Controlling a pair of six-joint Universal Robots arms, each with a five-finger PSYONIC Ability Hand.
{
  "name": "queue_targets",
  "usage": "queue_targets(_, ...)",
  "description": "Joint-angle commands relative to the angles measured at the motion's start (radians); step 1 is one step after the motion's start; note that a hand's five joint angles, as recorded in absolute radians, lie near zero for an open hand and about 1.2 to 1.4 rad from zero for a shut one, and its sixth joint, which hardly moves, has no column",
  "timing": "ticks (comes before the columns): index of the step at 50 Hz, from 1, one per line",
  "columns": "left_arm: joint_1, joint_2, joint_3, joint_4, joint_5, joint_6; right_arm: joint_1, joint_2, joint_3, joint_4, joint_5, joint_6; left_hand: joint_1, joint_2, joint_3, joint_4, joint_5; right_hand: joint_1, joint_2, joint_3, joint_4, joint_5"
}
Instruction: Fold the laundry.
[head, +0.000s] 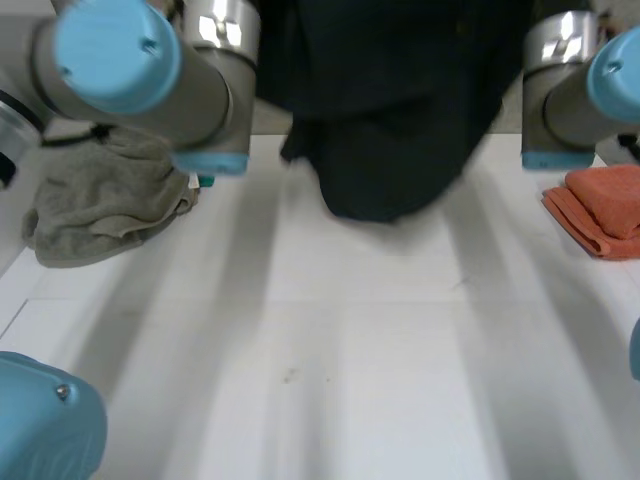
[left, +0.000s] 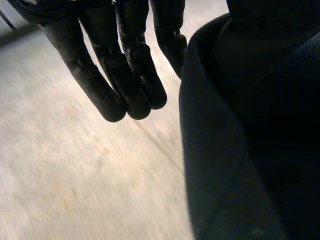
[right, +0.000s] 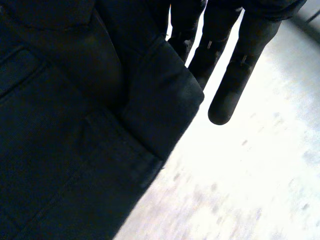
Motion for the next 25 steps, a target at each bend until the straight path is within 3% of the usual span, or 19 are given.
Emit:
queue_targets(1, 0.01, 0.032, -0.038, -0.017, 0.025, -0.026, 0.016, -0.047, 0.015, 0.072, -0.042, 0.039, 0.239, 0.202, 0.21, 0.203, 0.228, 0.273, 0.226, 0.216, 0.207, 0.231)
queue_targets(5, 0.041, 0.089, -0.211, -0.04, 0.01, -0.044, 0.026, -0.096, 0.157, 0.21, -0.05, 0.025, 0.239, 0.202, 0.21, 0.203, 0.228, 0.273, 0.226, 0.216, 0.207, 0.231)
queue_targets(13, 0.036, 0.201, -0.69, -0.072, 0.109, -0.092, 0.017, -0.168, 0.539, 0.364, -0.108, 0.008, 0.239, 0.202, 0.21, 0.203, 0.228, 0.273, 0.226, 0.216, 0.207, 0.231)
queue_targets(17, 0.036, 0.239, -0.9, -0.116, 0.118, -0.09, -0.003, -0.191, 0.708, 0.417, -0.128, -0.018, 0.239, 0.202, 0.21, 0.203, 0.228, 0.273, 0.226, 0.216, 0.207, 0.231)
queue_targets(23, 0.056, 0.291, -1.072, -0.199, 0.117, -0.095, -0.035, -0.242, 0.851, 0.534, -0.136, -0.075, 0.239, 0.202, 0.21, 0.203, 0.228, 0.273, 0.226, 0.216, 0.207, 0.231)
queue_targets(25, 0.062, 0.308, -1.109, -0.241, 0.118, -0.094, -0.05, -0.262, 0.879, 0.584, -0.137, -0.087, 0.108, 0.071, 0.079, 0.072, 0.097, 0.273, 0.226, 0.216, 0.207, 0.231)
